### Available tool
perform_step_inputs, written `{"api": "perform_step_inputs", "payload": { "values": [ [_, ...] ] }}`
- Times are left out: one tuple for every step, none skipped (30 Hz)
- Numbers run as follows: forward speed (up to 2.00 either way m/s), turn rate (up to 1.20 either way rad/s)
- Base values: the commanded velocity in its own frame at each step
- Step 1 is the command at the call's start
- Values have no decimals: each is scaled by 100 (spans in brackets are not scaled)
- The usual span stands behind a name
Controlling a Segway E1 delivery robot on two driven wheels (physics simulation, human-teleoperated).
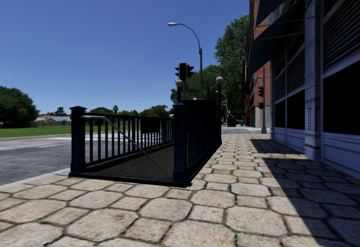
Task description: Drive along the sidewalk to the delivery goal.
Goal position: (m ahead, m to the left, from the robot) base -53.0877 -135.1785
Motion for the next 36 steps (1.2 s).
{"api": "perform_step_inputs", "payload": {
  "values": [
    [0, -32],
    [0, -32],
    [0, -32],
    [0, -32],
    [0, -32],
    [0, -32],
    [0, -32],
    [0, -32],
    [0, -32],
    [0, -32],
    [4, -32],
    [7, -32],
    [7, -32],
    [11, -32],
    [24, -32],
    [24, -32],
    [42, -32],
    [54, -32],
    [60, -32],
    [60, -32],
    [62, -32],
    [62, -32],
    [62, -32],
    [62, -32],
    [62, -32],
    [62, -32],
    [63, -32],
    [63, -32],
    [66, -32],
    [75, -32],
    [75, -32],
    [85, -32],
    [90, -32],
    [92, -32],
    [92, -32],
    [92, -32]
  ]
}}
